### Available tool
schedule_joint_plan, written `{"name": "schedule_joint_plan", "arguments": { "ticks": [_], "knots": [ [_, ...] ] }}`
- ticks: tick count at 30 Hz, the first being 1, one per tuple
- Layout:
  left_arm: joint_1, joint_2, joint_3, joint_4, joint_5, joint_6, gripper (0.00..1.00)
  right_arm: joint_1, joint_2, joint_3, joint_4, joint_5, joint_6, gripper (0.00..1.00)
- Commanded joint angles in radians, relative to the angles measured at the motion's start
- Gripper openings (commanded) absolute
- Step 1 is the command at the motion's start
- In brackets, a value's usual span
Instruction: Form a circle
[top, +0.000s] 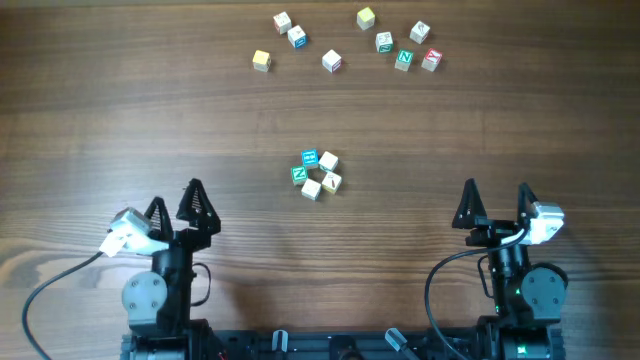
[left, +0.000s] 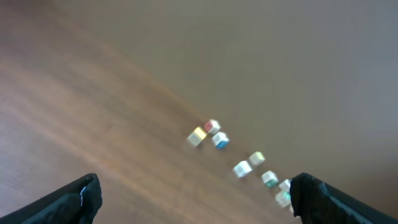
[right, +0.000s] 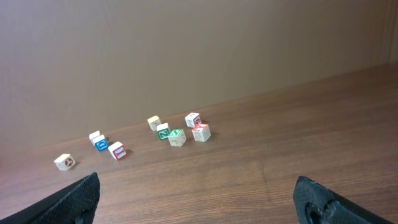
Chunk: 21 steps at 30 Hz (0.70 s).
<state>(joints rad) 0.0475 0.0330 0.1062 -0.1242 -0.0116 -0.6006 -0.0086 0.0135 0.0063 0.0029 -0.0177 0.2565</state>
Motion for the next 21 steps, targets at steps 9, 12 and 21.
{"name": "schedule_joint_plan", "arguments": {
  "ticks": [9, 12, 21],
  "knots": [
    [-0.024, -0.030, -0.101, 0.098, 0.037, 0.257, 1.00, -0.006, -0.009, -0.001, 0.003, 0.017, 0.006, 1.00],
    [-0.024, -0.030, -0.101, 0.047, 0.033, 0.266, 1.00, -0.006, -0.009, -0.001, 0.003, 0.017, 0.007, 1.00],
    [-0.034, -0.030, -0.101, 0.046, 0.038, 0.283, 1.00, -0.006, -0.009, -0.001, 0.003, 0.017, 0.007, 1.00]
  ]
}}
